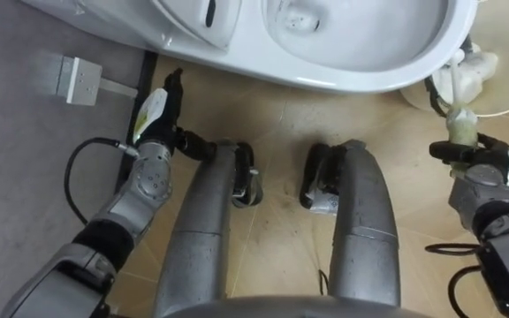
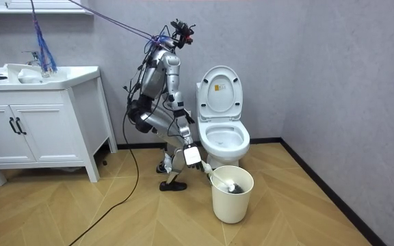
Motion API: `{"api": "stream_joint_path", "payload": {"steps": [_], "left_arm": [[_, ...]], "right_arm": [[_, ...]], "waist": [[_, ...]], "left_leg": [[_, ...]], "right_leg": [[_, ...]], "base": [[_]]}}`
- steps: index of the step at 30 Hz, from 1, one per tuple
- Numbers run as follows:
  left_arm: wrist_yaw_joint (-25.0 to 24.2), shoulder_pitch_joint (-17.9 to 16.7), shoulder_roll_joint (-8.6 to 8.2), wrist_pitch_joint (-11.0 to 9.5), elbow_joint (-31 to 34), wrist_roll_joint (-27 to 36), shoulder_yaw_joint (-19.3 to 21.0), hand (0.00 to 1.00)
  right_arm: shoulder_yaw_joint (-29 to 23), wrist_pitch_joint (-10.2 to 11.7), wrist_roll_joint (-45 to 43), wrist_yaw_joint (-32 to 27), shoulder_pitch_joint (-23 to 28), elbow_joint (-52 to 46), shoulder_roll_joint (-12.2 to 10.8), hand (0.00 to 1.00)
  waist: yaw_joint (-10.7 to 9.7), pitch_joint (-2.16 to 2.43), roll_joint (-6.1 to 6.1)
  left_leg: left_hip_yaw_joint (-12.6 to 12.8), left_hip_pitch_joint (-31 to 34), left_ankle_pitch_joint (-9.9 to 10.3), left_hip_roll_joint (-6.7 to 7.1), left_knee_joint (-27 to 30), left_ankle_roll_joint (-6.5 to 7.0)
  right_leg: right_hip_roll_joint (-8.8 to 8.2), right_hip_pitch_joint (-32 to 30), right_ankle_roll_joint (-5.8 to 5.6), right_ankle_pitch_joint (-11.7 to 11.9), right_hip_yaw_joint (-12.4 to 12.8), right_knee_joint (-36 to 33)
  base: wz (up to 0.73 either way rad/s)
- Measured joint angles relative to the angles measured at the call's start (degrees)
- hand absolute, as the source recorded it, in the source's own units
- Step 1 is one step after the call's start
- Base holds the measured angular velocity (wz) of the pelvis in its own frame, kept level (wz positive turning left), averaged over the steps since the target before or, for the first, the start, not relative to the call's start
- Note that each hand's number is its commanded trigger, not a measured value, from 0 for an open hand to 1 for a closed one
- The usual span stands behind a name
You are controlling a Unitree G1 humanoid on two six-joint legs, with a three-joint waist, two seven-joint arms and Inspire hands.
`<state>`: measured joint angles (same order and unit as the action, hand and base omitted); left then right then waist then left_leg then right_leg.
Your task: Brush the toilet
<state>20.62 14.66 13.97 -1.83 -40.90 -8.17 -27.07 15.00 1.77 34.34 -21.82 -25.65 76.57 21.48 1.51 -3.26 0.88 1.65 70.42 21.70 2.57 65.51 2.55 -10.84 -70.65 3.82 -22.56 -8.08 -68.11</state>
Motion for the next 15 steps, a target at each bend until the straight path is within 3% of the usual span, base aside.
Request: {"api": "stream_joint_path", "payload": {"steps": [9,15], "left_arm": [[-2.3,-1.9,-0.19,0.0,0.2,-0.1,0.1,0.00],[-2.8,-4.6,-0.20,-0.3,0.1,0.1,-0.1,0.00]], "right_arm": [[-0.6,-0.6,2.3,2.1,2.1,1.4,-0.6,1.00],[-1.3,-0.8,6.5,2.0,4.0,1.6,-2.5,1.00]], "waist": [[-0.2,0.01,-0.06],[-1.1,0.03,-0.13]], "left_leg": [[0.1,-5.8,-0.1,-0.92,-4.1,0.19],[0.3,-14.4,-1.9,-1.02,-12.7,0.47]], "right_leg": [[1.21,6.1,-0.63,1.3,-0.3,5.3],[2.38,14.4,-1.57,3.6,-0.5,14.0]], "base": [[-0.08],[-0.06]]}}
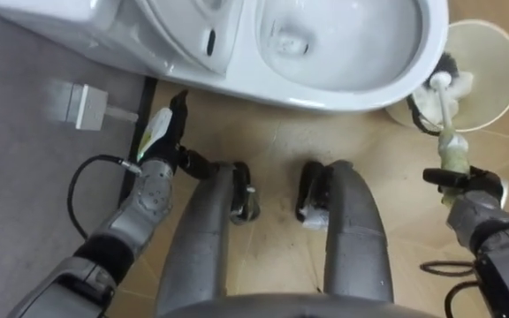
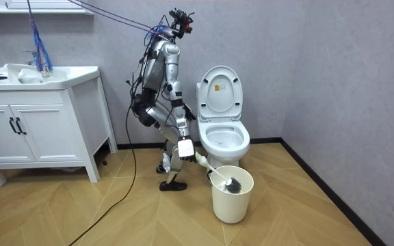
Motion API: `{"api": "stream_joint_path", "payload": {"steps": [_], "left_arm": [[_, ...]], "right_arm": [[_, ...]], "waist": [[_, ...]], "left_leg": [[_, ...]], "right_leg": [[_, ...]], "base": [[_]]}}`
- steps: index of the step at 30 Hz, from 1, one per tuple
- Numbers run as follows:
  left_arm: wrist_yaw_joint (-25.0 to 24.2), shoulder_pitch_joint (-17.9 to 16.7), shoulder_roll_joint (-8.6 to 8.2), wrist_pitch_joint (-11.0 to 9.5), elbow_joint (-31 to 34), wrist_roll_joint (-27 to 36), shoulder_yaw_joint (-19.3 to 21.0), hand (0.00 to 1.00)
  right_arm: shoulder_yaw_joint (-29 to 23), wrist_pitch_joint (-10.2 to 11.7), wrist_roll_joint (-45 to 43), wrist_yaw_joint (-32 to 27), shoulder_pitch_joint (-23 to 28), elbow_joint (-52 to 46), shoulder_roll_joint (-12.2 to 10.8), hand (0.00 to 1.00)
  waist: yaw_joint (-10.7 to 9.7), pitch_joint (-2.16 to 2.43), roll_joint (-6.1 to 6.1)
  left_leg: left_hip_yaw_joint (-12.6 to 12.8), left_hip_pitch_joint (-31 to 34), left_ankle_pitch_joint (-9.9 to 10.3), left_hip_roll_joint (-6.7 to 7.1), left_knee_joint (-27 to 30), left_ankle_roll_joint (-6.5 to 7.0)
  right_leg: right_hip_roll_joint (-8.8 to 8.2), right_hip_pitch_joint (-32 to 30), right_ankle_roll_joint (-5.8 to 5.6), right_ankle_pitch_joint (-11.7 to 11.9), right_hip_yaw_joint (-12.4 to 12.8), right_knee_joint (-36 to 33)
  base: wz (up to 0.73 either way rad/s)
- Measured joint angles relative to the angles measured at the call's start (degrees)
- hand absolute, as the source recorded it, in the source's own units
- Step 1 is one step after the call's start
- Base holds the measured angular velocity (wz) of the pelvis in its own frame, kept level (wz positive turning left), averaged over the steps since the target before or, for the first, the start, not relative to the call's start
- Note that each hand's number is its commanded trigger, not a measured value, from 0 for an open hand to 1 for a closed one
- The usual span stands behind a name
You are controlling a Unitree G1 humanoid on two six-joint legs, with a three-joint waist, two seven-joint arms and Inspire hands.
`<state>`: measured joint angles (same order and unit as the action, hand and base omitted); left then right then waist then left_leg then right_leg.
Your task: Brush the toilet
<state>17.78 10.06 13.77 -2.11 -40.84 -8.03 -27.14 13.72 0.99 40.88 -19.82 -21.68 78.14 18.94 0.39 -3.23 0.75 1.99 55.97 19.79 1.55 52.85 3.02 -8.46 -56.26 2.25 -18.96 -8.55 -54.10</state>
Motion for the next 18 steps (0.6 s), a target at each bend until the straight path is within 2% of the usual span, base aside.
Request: {"api": "stream_joint_path", "payload": {"steps": [3,7,10,12,13,18], "left_arm": [[-0.9,-1.0,0.14,-0.5,-2.1,0.5,0.0,0.00],[-1.6,-2.1,0.14,-0.5,-3.6,0.7,0.1,0.00],[-2.5,-4.0,0.43,-0.8,-5.5,1.1,0.9,0.00],[-3.2,-5.4,0.35,-0.9,-6.2,1.1,2.6,0.00],[-3.4,-6.0,0.35,-1.0,-7.1,1.2,3.6,0.00],[-3.9,-10.7,0.56,-1.2,-8.7,2.3,9.5,0.00]], "right_arm": [[0.0,-0.4,2.2,0.0,0.4,0.0,-0.5,1.00],[-1.0,-1.0,3.9,0.1,1.5,0.0,-0.8,1.00],[-2.2,-1.1,3.5,0.0,2.7,-0.4,-1.4,1.00],[-3.2,-1.0,3.3,-0.1,4.0,-0.8,-1.5,1.00],[-3.5,-1.0,3.3,-0.2,5.1,-0.8,-1.5,1.00],[-3.9,-0.5,0.3,-0.1,11.2,-3.5,-1.8,1.00]], "waist": [[0.2,0.07,-0.09],[0.1,0.14,-0.15],[0.2,0.39,-0.53],[0.2,0.64,-0.85],[0.3,1.05,-1.13],[1.0,1.69,-1.22]], "left_leg": [[0.6,-4.7,-0.6,-0.04,-4.2,0.18],[0.5,-10.7,-1.0,0.12,-8.7,0.61],[0.7,-16.4,-1.3,-0.02,-12.7,0.75],[0.7,-20.1,-1.5,0.03,-15.2,0.94],[0.7,-22.3,-1.5,0.06,-16.5,1.00],[0.5,-31.6,-1.6,-0.87,-22.0,1.02]], "right_leg": [[0.76,4.3,-0.55,1.0,0.3,4.2],[0.83,10.2,-1.33,1.5,0.0,8.6],[1.63,16.0,-2.00,2.4,0.1,13.1],[1.71,19.5,-2.33,2.7,0.0,15.6],[1.79,21.6,-2.56,2.8,0.0,16.9],[3.38,32.2,-3.18,4.4,-1.0,24.5]], "base": [[-0.13],[-0.02],[-0.09],[-0.05],[-0.05],[-0.04]]}}
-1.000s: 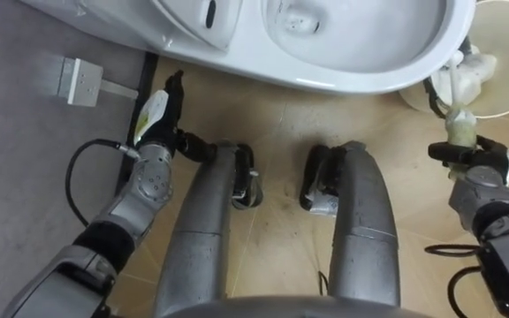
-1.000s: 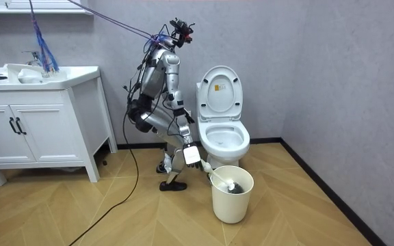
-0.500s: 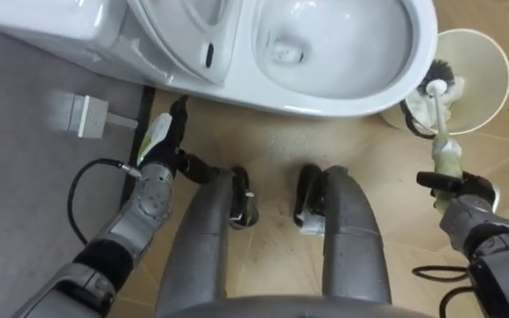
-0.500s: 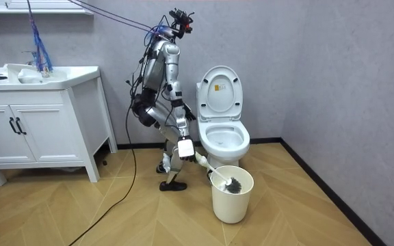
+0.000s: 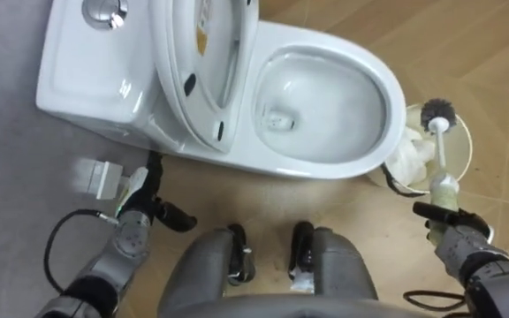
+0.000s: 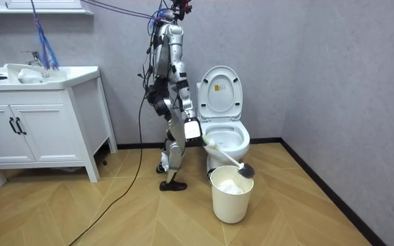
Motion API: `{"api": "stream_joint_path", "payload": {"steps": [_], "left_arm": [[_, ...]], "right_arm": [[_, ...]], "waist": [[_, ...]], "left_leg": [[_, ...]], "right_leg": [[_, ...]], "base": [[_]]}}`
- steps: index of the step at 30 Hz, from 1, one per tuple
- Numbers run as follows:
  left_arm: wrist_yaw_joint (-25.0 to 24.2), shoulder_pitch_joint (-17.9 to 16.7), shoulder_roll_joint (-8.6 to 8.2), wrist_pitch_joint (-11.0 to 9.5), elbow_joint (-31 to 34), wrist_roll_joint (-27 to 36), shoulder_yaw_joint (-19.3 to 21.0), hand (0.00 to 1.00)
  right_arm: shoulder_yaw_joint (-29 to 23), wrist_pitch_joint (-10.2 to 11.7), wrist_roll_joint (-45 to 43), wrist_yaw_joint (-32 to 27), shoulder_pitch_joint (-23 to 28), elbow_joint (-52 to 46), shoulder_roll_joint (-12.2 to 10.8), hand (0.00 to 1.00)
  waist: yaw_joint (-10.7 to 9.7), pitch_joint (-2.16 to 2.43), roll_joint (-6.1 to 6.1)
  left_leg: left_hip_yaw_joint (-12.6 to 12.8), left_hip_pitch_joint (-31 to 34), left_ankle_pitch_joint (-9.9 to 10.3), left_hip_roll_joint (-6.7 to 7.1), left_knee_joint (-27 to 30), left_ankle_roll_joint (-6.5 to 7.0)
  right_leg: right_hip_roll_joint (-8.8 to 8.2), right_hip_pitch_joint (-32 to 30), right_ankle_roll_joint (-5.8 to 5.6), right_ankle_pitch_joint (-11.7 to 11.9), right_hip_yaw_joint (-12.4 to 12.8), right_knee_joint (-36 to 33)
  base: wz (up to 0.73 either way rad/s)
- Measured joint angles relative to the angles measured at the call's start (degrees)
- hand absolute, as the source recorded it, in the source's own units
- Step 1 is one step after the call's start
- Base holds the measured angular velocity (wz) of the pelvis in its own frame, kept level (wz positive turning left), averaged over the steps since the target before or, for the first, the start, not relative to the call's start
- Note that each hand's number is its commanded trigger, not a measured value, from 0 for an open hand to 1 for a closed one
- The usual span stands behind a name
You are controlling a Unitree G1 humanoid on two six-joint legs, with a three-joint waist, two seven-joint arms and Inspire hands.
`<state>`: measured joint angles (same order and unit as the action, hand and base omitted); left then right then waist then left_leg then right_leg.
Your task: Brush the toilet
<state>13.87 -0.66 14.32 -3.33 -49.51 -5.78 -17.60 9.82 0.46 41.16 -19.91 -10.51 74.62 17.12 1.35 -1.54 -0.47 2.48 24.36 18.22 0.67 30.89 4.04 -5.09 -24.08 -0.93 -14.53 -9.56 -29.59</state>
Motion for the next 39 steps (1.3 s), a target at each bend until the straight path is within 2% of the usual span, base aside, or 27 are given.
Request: {"api": "stream_joint_path", "payload": {"steps": [1,3,9,11,15,16,17,19,21,24,26,29,31,33,35,39], "left_arm": [[-0.2,-0.7,0.07,0.0,0.0,0.0,0.6,0.00],[-0.5,-3.8,0.01,-0.5,-0.2,0.2,3.7,0.00],[-0.7,-11.8,0.05,-1.0,0.6,0.6,8.9,0.00],[-0.7,-15.1,0.05,-1.0,2.2,0.5,11.0,0.00],[-0.7,-18.3,-0.49,-0.9,2.2,0.4,13.6,0.00],[-0.6,-18.5,-0.65,-0.9,2.2,0.2,14.1,0.00],[-0.3,-19.2,-1.17,-0.9,2.3,-0.1,15.1,0.00],[0.3,-19.8,-1.79,-0.8,2.7,-0.3,15.9,0.00],[1.1,-20.7,-2.36,-0.8,5.6,-1.0,16.8,0.00],[2.6,-21.4,-2.55,-1.0,8.0,-1.3,17.6,0.00],[5.0,-21.7,-2.67,-1.6,10.0,-1.6,17.6,0.00],[7.4,-22.7,-2.68,-2.4,13.6,-5.7,17.6,0.00],[8.8,-23.5,-2.66,-3.1,16.1,-9.4,17.6,0.00],[10.2,-23.5,-2.80,-3.6,17.6,-13.8,17.7,0.00],[11.2,-24.0,-4.27,-3.7,22.4,-18.9,20.0,0.00],[14.6,-23.2,-4.34,-4.2,28.3,-20.6,20.1,0.00]], "right_arm": [[-0.1,0.0,-0.7,0.0,0.7,-0.4,0.0,1.00],[-1.2,0.2,-3.0,-0.1,4.3,-2.5,-0.2,1.00],[-2.3,0.7,-8.4,-0.5,11.8,-10.2,-0.5,1.00],[-2.4,1.0,-11.1,-0.5,13.6,-12.8,-1.4,1.00],[-2.8,1.3,-18.4,0.2,15.6,-15.5,-2.3,1.00],[-2.8,1.3,-19.5,0.1,16.0,-16.5,-2.4,1.00],[-2.8,1.3,-22.3,0.1,16.2,-18.1,-2.8,1.00],[-2.8,1.5,-26.5,0.3,16.3,-19.8,-3.1,1.00],[-2.7,1.7,-31.6,0.6,16.6,-21.0,-3.4,1.00],[-2.6,2.7,-37.0,1.2,17.0,-21.0,-3.9,1.00],[-2.5,4.0,-39.8,2.0,16.9,-21.0,-4.2,1.00],[-2.5,4.8,-42.1,2.6,17.1,-20.4,-4.4,1.00],[-2.5,5.2,-44.5,2.5,17.4,-19.8,-4.4,1.00],[-3.1,5.2,-47.4,2.6,17.4,-19.3,-4.4,1.00],[-3.7,5.7,-48.9,2.6,18.0,-18.9,-4.4,1.00],[-3.7,5.8,-49.3,4.4,18.4,-18.0,-4.4,1.00]], "waist": [[0.2,0.06,-0.04],[0.7,1.05,-0.44],[0.6,1.66,-0.88],[0.4,2.00,-1.28],[0.8,1.79,-1.15],[0.9,1.79,-1.13],[0.8,1.52,-0.93],[0.7,1.52,-0.68],[0.9,1.29,-0.46],[2.2,1.23,-0.46],[2.3,1.21,-0.67],[2.2,1.18,-1.43],[2.4,1.16,-1.90],[3.3,1.39,-2.28],[4.0,1.51,-2.65],[4.7,1.54,-2.74]], "left_leg": [[0.1,-1.3,0.0,-0.02,-0.9,-0.01],[0.5,-6.1,-0.5,0.08,-4.6,-0.02],[0.5,-15.8,-1.4,-0.05,-11.2,-0.55],[0.5,-18.3,-1.6,-0.20,-12.7,-0.76],[-0.5,-23.0,-1.8,-0.23,-14.6,-0.92],[-0.6,-23.3,-1.8,-0.21,-14.8,-0.92],[-0.8,-24.1,-1.8,-0.18,-15.2,-0.92],[-1.2,-24.2,-1.8,-0.06,-15.3,-0.92],[-1.5,-24.6,-1.9,0.00,-15.3,-0.90],[-1.8,-25.2,-2.0,0.05,-15.6,-0.95],[-2.7,-25.1,-2.3,0.17,-15.9,-1.05],[-3.8,-25.2,-2.8,0.31,-16.4,-1.32],[-4.5,-25.4,-3.0,0.72,-16.6,-1.47],[-4.5,-25.6,-3.3,0.84,-17.2,-1.51],[-4.6,-25.6,-3.4,0.78,-17.2,-1.55],[-5.0,-25.6,-3.4,0.89,-17.1,-1.55]], "right_leg": [[0.10,1.3,-0.09,0.1,0.0,0.8],[0.26,5.6,-0.37,0.4,0.3,3.7],[1.28,15.5,-0.55,1.4,-0.3,10.7],[1.68,18.5,-0.51,1.8,-0.6,13.1],[2.31,24.2,-0.75,2.5,-0.8,16.9],[2.31,24.6,-0.76,2.5,-0.9,17.1],[2.31,25.3,-0.77,2.5,-1.2,17.2],[2.28,25.7,-0.85,2.6,-1.6,18.0],[2.24,26.5,-0.88,2.7,-2.2,18.2],[2.26,27.4,-0.89,2.7,-2.3,19.0],[2.18,27.4,-0.83,2.7,-3.2,19.0],[2.11,28.3,-0.83,2.7,-5.1,19.1],[2.17,28.7,-0.83,2.7,-5.5,19.3],[2.18,29.1,-0.81,2.7,-5.5,20.0],[2.22,29.0,-0.70,2.8,-5.6,20.0],[2.11,29.1,-0.62,2.8,-6.0,20.0]], "base": [[-0.10],[-0.07],[0.00],[0.02],[0.06],[0.11],[0.07],[0.10],[0.14],[0.08],[0.17],[0.24],[0.20],[0.05],[0.02],[0.04]]}}
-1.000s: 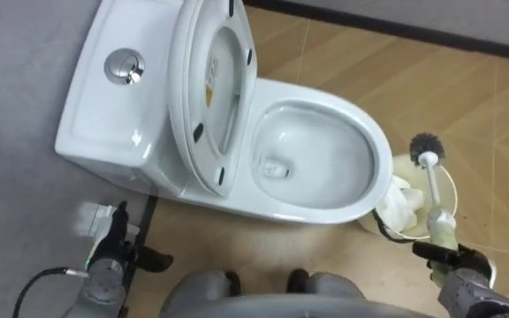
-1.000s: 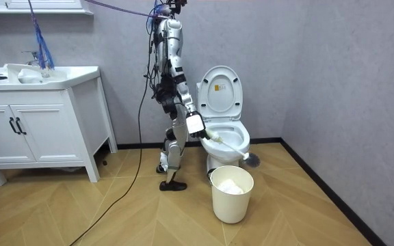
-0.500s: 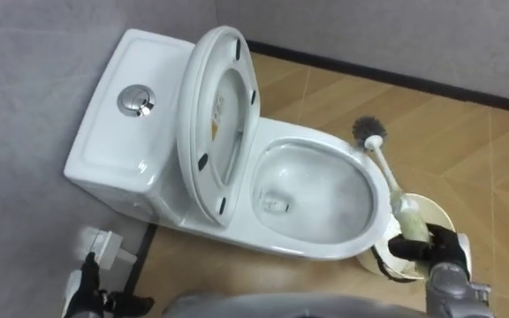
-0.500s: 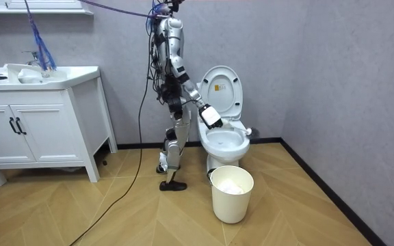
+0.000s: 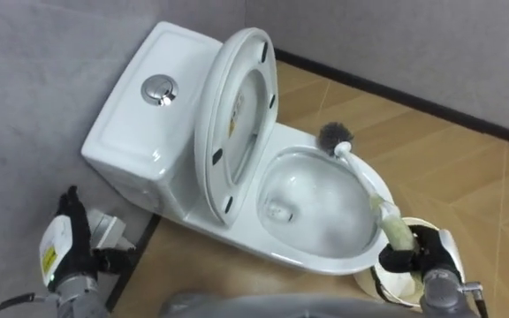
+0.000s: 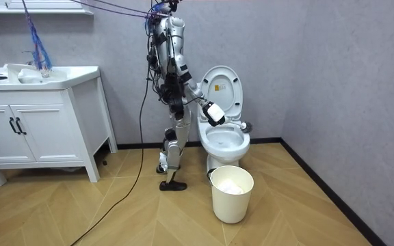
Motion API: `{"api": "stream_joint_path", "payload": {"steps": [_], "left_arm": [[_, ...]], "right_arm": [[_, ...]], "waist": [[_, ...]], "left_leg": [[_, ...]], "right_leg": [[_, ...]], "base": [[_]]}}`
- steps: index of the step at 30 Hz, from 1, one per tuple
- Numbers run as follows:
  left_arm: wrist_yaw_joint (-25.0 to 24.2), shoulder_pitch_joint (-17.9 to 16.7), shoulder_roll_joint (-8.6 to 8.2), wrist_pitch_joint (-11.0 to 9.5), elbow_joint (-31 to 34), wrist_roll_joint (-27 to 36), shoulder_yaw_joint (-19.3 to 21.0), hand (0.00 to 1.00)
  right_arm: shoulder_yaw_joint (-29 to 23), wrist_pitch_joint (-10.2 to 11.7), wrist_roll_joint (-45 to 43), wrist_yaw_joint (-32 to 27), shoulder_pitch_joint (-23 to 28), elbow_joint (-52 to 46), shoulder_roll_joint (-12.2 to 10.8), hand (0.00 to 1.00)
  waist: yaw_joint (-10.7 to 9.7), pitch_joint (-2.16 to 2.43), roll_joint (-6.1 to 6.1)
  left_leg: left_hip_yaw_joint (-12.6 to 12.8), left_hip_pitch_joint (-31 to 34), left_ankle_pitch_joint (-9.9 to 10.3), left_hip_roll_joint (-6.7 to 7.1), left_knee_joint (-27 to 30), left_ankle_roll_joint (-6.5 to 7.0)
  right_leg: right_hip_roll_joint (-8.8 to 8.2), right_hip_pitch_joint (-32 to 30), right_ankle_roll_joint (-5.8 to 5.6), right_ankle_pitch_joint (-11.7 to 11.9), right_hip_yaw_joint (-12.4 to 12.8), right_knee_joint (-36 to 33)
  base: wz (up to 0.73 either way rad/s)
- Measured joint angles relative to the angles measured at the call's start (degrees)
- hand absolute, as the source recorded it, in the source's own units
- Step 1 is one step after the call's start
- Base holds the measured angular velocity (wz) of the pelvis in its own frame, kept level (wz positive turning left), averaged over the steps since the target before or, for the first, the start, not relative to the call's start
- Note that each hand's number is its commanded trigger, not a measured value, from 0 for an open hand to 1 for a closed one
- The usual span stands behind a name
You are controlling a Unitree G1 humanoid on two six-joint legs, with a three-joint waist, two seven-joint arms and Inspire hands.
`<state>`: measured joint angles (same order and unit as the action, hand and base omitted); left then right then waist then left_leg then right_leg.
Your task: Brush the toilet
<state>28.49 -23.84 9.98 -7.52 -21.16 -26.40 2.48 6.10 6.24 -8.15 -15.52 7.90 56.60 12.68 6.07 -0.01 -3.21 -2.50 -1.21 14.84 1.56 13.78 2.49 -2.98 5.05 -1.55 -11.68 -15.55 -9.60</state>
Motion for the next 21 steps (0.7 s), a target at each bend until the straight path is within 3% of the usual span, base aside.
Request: {"api": "stream_joint_path", "payload": {"steps": [9,14,17,21], "left_arm": [[1.4,1.4,0.35,-1.3,11.9,-4.8,-0.5,0.00],[1.5,2.9,0.49,-1.6,12.6,-7.3,-0.6,0.00],[1.5,3.8,0.45,-1.6,13.0,-7.7,-0.7,0.00],[2.6,4.4,0.81,-1.6,13.1,-8.1,-3.1,0.00]], "right_arm": [[-0.1,1.4,-0.9,3.8,0.1,8.4,-0.4,1.00],[-0.2,1.9,-1.6,3.8,0.0,12.3,-0.5,1.00],[-0.2,1.4,-3.6,3.7,0.3,13.5,-0.5,1.00],[0.0,-1.5,-6.8,3.7,0.1,16.1,-0.5,1.00]], "waist": [[-0.3,0.03,0.43],[-1.6,0.08,0.78],[-1.9,0.06,0.70],[-2.6,-0.04,0.61]], "left_leg": [[-1.0,-0.3,0.0,0.11,-0.2,0.01],[-0.9,-0.5,-0.1,0.13,-0.1,-0.03],[-0.9,-0.5,-0.1,0.13,-0.1,-0.01],[-0.7,-0.1,-0.3,0.09,-0.1,0.05]], "right_leg": [[0.02,0.7,0.06,0.0,-0.4,0.0],[0.01,0.7,0.06,0.0,-0.1,0.0],[-0.01,0.7,0.06,0.0,-0.1,0.0],[-0.14,-0.2,0.05,0.0,0.2,-0.2]], "base": [[0.04],[0.00],[0.00],[-0.01]]}}
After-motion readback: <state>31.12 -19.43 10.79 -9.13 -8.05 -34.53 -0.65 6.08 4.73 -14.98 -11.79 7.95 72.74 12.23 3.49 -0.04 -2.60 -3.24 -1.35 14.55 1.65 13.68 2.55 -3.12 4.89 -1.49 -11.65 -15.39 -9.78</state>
